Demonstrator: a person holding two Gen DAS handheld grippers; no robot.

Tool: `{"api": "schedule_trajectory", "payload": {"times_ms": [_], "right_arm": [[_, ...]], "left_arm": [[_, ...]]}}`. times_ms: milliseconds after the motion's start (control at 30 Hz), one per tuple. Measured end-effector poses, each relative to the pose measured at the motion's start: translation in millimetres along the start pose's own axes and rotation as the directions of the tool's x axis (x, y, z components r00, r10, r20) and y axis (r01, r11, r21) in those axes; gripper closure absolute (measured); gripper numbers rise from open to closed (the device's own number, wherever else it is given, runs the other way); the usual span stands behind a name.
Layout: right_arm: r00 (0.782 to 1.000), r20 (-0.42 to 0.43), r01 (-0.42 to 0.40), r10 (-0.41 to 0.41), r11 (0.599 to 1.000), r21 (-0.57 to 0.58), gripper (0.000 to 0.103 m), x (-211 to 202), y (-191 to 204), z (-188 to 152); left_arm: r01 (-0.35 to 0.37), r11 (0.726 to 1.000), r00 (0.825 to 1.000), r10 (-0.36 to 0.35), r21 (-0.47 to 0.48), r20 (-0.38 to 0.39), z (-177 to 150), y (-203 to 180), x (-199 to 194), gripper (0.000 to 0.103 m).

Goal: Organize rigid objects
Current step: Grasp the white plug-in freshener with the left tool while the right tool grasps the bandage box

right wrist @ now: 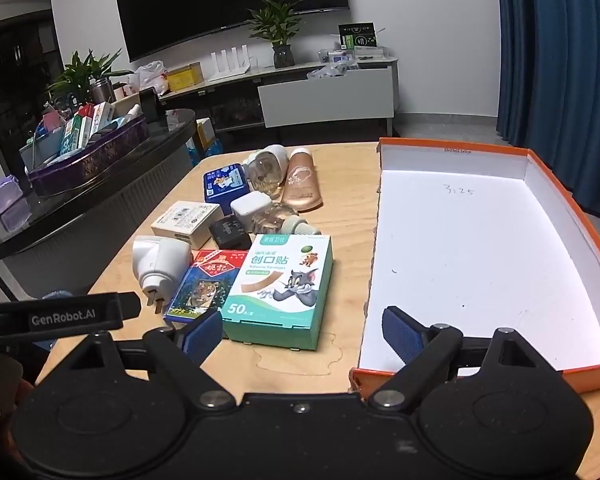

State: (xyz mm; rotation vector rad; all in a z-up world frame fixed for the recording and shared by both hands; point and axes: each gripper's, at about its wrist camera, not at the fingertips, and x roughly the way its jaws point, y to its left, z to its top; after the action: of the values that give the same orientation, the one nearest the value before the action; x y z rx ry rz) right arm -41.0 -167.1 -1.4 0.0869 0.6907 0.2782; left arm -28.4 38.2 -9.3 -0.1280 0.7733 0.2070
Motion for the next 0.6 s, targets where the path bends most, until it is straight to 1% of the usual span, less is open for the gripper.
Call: {"api": "schedule_trajectory", "payload": {"times_ms": [267,500,600], "right_arm": [[1.000,-0.016,-0.004,0.004,1.000,0.009,0.001,11,0,2],[1.000,-0.025,-0.004,0.005,1.000,0.006,0.001,19,-1,5],[1.000,-0.028,-0.004,0.004,1.000,-0.006,0.001,23,1,6]], "left_arm": [[0.001,1.000,1.000,-0.001,0.004,-0.009,8,1,17,0.000],[0.008,1.000,1.000,-0.007,0.022,-0.026,20,2,43,0.000],[0.029,0.999,0.999,-0.028,0.029,-0.040,25,3,54,0.000]]}}
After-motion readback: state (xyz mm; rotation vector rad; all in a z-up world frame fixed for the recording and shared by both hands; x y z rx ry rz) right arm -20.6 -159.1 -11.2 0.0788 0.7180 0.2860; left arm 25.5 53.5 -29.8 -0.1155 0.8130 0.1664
